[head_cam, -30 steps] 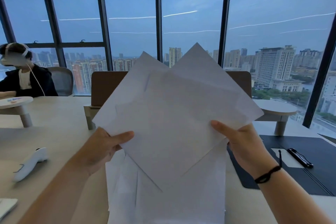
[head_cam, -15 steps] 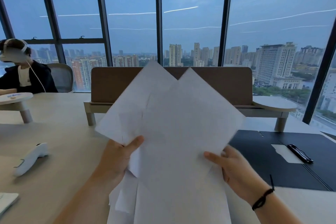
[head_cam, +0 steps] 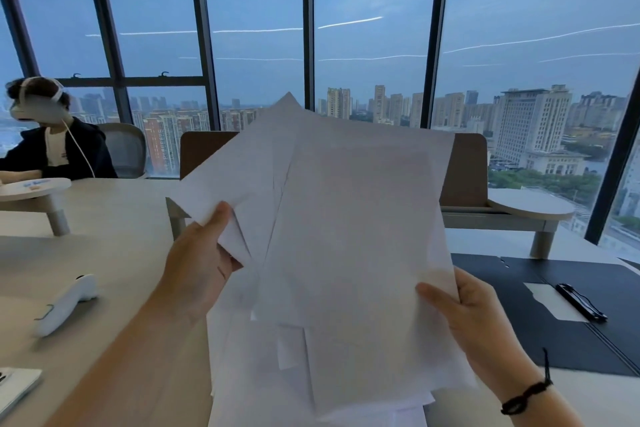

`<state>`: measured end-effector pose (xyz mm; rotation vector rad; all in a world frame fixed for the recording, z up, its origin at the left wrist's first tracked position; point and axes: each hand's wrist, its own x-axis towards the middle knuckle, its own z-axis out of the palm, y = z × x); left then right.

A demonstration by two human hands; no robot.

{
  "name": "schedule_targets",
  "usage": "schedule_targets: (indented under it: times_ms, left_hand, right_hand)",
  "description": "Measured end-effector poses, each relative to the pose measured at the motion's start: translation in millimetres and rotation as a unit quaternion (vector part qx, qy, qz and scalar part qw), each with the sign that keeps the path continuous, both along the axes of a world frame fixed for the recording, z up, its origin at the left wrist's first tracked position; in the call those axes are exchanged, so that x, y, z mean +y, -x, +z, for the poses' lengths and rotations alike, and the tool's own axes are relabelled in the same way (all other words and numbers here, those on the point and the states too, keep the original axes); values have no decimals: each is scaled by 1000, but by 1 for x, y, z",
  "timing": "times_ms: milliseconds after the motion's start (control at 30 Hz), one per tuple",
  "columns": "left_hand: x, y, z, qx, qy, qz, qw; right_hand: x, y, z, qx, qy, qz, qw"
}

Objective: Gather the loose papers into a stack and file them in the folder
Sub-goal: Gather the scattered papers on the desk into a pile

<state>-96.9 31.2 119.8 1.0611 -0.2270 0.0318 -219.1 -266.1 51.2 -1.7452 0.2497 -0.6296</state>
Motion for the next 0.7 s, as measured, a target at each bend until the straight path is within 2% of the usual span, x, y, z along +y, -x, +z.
schedule_targets:
  times_ms: [100, 200, 267, 333, 433, 567, 700]
  left_hand:
    - [-18, 6, 2, -6, -51, -20, 998]
    - [-41, 13, -2, -22, -113, 11, 993]
    - [-50, 19, -3, -27, -106, 32, 993]
    - [-54, 23, -6, -50, -115, 1, 992]
    - [-49, 34, -13, -128, -174, -68, 974]
    - [-42, 34, -24, -266, -243, -94, 928]
    - [-34, 33, -32, -219, -228, -144, 938]
  right_hand:
    - [7, -4, 1, 4, -3, 1, 1000]
    - [19, -11, 1, -4, -9, -14, 1000]
    - [22, -14, 1, -15, -24, -31, 999]
    - [23, -14, 1, -25, -42, -37, 998]
    - [25, -12, -1, -27, -60, -46, 997]
    - [28, -13, -10, -12, -84, -62, 995]
    - [25, -12, -15, -18, -108, -80, 991]
